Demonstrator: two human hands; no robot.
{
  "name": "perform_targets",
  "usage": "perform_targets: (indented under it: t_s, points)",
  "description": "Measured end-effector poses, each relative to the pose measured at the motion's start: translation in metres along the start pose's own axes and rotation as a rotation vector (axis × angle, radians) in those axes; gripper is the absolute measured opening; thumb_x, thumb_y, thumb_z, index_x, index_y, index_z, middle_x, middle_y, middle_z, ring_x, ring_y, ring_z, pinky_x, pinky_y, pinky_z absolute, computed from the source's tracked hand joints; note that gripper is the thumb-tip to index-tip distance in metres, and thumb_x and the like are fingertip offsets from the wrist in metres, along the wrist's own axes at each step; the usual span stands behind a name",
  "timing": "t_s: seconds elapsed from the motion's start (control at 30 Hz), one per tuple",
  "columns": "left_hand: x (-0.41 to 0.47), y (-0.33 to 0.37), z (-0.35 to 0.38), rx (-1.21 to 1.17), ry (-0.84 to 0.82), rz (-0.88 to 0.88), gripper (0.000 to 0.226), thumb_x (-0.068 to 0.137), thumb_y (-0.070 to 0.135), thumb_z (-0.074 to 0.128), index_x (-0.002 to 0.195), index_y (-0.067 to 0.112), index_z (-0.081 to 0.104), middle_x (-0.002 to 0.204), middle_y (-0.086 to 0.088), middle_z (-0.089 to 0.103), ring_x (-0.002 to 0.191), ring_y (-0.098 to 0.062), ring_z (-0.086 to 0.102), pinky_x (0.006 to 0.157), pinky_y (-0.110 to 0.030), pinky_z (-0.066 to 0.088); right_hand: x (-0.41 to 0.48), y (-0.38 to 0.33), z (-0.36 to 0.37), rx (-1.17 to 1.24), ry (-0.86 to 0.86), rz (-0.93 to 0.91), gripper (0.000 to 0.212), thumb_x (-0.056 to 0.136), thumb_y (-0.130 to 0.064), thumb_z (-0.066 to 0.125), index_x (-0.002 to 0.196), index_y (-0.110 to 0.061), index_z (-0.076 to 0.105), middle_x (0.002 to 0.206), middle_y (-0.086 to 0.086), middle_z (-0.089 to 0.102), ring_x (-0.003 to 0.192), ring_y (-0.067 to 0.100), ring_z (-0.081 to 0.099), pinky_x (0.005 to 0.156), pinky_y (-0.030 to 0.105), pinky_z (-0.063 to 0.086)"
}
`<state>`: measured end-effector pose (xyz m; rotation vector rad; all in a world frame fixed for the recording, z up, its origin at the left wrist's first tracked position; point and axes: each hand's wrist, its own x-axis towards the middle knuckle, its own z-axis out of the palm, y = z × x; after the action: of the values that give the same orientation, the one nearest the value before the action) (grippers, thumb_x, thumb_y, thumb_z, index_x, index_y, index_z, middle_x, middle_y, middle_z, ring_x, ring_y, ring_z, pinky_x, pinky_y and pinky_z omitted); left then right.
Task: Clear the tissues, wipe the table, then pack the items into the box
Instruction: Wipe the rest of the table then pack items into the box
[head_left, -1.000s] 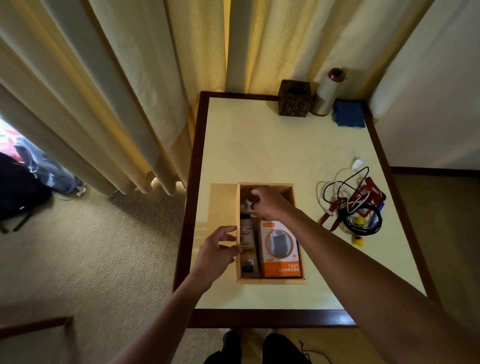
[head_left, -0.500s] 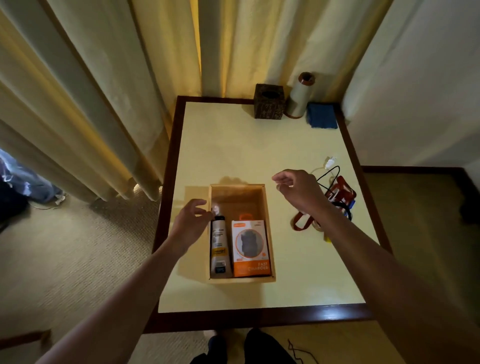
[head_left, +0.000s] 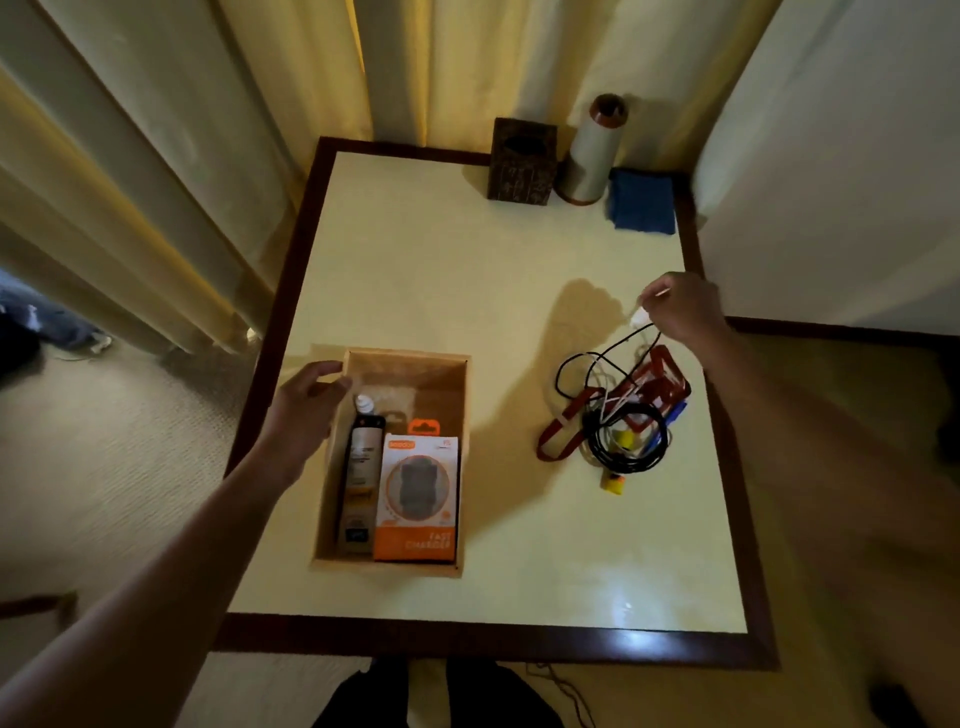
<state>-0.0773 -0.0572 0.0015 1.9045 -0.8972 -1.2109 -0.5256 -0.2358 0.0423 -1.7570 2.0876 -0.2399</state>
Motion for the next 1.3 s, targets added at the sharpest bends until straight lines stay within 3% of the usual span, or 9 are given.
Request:
perform_targets:
  t_s: [0.1,0.2,0.3,0.4,0.5,0.67,0.87,1.0,1.3]
  points:
    - [-0.003,-0.003,0.004,0.063,0.024,0.034,0.019,0.1,0.042,0.062,0.117,0.047,0.066,0.108,0.003,0.075,0.101,-0.02,0.07,0.087,-0.046,0.058,0.03,0.018,0.009,-0.094,-0.082,0.043,0.035,0.096,-0.032,0.067,0.122,-0.008,0.07,0.132,0.013,0.067,0.124,0.033,0.06,0.102,0.036,0.045]
    - [-0.01,0.0,0.009,0.095,0.047,0.071,0.022,0.102,0.04,0.059,0.123,0.043,0.063,0.11,0.004,0.072,0.101,-0.018,0.069,0.081,-0.041,0.057,0.053,0.029,0.021,-0.141,-0.154,0.089,0.054,0.094,-0.04,0.069,0.133,-0.002,0.062,0.138,0.017,0.063,0.128,0.036,0.057,0.1,0.038,0.046]
    - [-0.013,0.003,0.013,0.089,0.047,0.072,0.014,0.104,0.037,0.057,0.114,0.046,0.063,0.11,0.008,0.069,0.101,-0.013,0.067,0.072,-0.032,0.052,0.07,0.035,0.033,-0.187,-0.189,0.132,0.067,0.091,-0.05,0.07,0.134,0.0,0.059,0.137,0.02,0.063,0.126,0.037,0.058,0.091,0.036,0.046]
    - [-0.013,0.002,0.011,0.047,0.038,0.063,0.021,0.102,0.038,0.059,0.101,0.058,0.067,0.115,0.0,0.071,0.106,-0.02,0.069,0.082,-0.042,0.057,0.079,0.038,0.042,-0.163,-0.188,0.158,0.073,0.084,-0.047,0.079,0.136,-0.001,0.056,0.135,0.02,0.063,0.125,0.037,0.06,0.089,0.035,0.047]
    - [-0.015,0.002,0.012,0.019,0.055,0.062,0.028,0.102,0.035,0.06,0.096,0.061,0.068,0.114,-0.001,0.072,0.105,-0.02,0.069,0.079,-0.041,0.056,0.077,0.036,0.042,-0.128,-0.174,0.191,0.067,0.082,-0.036,0.083,0.135,-0.005,0.055,0.134,0.017,0.064,0.124,0.037,0.06,0.09,0.036,0.049]
    - [-0.014,-0.004,0.009,0.012,0.041,0.064,0.022,0.1,0.039,0.062,0.121,0.039,0.07,0.11,-0.005,0.074,0.104,-0.03,0.071,0.074,-0.039,0.055,0.066,0.042,0.036,0.024,-0.131,0.16,0.038,0.087,-0.015,0.072,0.123,-0.014,0.061,0.126,0.012,0.066,0.11,0.03,0.062,0.079,0.032,0.048]
    - [-0.015,0.002,0.012,-0.001,0.082,0.042,0.018,0.101,0.032,0.063,0.115,0.044,0.068,0.108,0.002,0.074,0.1,-0.017,0.069,0.076,-0.034,0.053,0.042,0.018,0.002,0.418,-0.019,0.072,0.018,0.096,-0.041,0.063,0.112,-0.033,0.067,0.109,-0.005,0.071,0.084,0.013,0.076,0.087,0.042,0.062]
    - [-0.011,-0.001,0.011,-0.016,0.094,0.042,0.022,0.1,0.03,0.066,0.099,0.052,0.067,0.092,0.008,0.07,0.083,-0.013,0.062,0.068,-0.03,0.046,0.006,-0.017,-0.023,0.59,-0.04,-0.032,0.023,0.094,-0.049,0.069,0.113,-0.037,0.072,0.101,-0.005,0.073,0.088,0.015,0.076,0.086,0.036,0.063]
    - [-0.008,-0.004,0.001,-0.049,0.045,0.029,0.014,0.098,0.032,0.07,0.107,0.042,0.071,0.076,0.009,0.059,0.063,-0.009,0.049,0.067,-0.032,0.042,-0.108,-0.104,-0.023,0.544,0.004,-0.189,0.025,0.094,-0.06,0.062,0.114,-0.045,0.067,0.09,-0.007,0.074,0.082,0.008,0.073,0.089,0.043,0.06]
